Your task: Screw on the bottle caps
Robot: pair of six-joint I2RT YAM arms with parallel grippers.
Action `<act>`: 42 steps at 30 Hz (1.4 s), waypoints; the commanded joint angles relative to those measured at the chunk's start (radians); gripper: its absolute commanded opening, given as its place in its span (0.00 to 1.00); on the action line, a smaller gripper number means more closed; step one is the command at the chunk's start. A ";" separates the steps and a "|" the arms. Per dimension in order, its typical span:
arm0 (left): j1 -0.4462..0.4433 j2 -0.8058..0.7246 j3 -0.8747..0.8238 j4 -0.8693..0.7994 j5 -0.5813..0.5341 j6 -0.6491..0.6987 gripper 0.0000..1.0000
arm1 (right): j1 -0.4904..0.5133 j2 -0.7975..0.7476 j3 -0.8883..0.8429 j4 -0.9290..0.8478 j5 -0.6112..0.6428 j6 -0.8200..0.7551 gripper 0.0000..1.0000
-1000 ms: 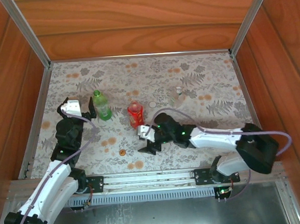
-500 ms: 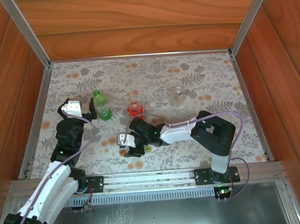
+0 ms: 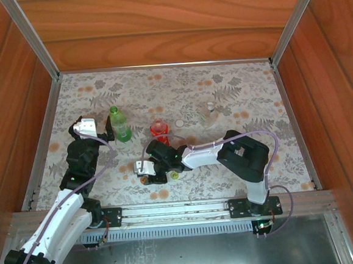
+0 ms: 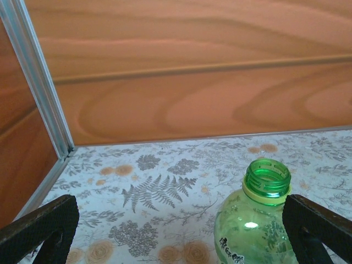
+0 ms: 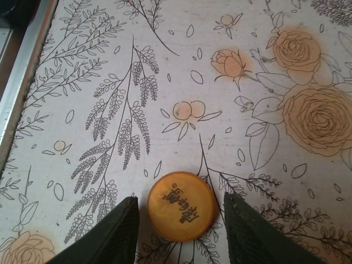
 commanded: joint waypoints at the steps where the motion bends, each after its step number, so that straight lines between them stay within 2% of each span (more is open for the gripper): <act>1: -0.005 0.004 0.020 -0.007 0.019 0.001 1.00 | 0.012 0.024 0.030 -0.038 -0.010 -0.023 0.43; 7: -0.005 -0.003 0.018 -0.009 0.023 -0.001 1.00 | 0.018 0.030 0.035 -0.049 -0.005 -0.030 0.32; 12: -0.007 -0.002 0.018 -0.010 0.027 0.001 1.00 | 0.018 0.014 0.026 -0.045 0.007 -0.019 0.32; 18: -0.010 -0.003 0.022 -0.011 0.047 0.015 1.00 | 0.006 -0.082 -0.055 0.005 0.050 0.052 0.32; 25: -0.035 -0.021 0.030 -0.012 0.071 0.020 1.00 | -0.044 -0.273 -0.234 0.039 0.194 0.166 0.32; 28: -0.054 -0.042 0.035 -0.015 0.071 0.028 1.00 | -0.081 -0.370 -0.331 0.095 0.299 0.251 0.32; 32: -0.079 -0.047 0.046 -0.026 0.079 0.035 1.00 | -0.137 -0.473 -0.410 0.066 0.436 0.356 0.33; 38: -0.112 -0.036 0.042 -0.027 0.133 0.062 1.00 | -0.255 -0.519 -0.481 0.036 0.607 0.587 0.31; 42: -0.159 -0.037 0.040 -0.027 0.183 0.106 1.00 | -0.333 -0.509 -0.489 -0.045 0.741 0.774 0.32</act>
